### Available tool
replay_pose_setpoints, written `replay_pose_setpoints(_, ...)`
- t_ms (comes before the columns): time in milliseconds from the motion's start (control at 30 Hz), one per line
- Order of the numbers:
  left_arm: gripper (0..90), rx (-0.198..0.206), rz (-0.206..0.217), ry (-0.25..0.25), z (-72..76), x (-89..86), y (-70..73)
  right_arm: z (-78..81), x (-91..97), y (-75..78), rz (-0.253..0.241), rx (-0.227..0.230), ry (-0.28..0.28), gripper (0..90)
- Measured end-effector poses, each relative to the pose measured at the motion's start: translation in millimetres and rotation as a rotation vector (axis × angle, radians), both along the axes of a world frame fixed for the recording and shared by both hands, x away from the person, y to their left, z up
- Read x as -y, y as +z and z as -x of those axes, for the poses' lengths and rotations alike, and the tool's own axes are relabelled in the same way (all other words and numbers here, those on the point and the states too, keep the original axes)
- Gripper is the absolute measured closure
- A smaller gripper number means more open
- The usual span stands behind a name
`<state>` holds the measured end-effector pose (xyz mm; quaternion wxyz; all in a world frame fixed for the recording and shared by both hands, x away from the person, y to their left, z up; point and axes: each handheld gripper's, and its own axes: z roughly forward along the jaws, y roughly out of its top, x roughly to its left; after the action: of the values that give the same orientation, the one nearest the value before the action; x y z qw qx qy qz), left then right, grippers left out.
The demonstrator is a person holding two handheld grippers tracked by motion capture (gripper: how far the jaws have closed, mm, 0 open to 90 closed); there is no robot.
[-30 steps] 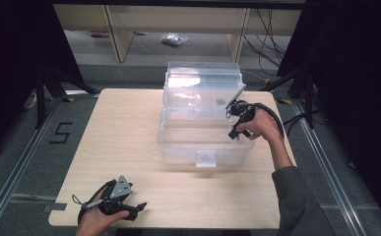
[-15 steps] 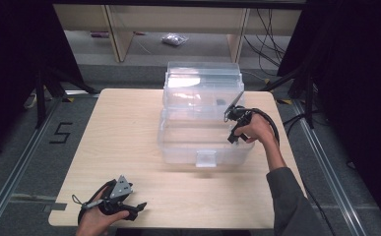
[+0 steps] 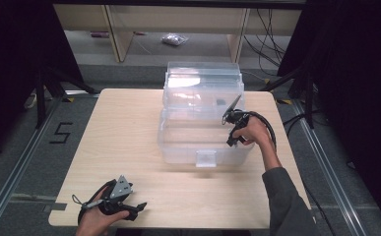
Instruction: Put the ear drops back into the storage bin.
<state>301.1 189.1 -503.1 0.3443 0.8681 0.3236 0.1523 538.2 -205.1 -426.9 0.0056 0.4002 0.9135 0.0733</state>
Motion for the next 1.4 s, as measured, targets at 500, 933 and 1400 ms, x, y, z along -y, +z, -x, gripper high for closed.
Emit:
replay_pose_setpoints(500, 17.5, -0.005, -0.003, -0.011, 0.2, -0.3, 0.6, -2.9, -4.6, -8.0, 0.009, -0.028, -0.01, 60.1)
replay_pose_setpoints(933, 17.5, -0.006, -0.01, -0.015, 0.0, -0.6, 1.0, -3.1, -2.3, -13.1, 0.001, -0.041, -0.023, 60.0)
replay_pose_setpoints(1400, 17.5, -0.006, -0.011, -0.016, 0.0, -0.7, 1.0, -1.8, -3.9, -11.0, 0.017, -0.036, -0.017, 54.9)
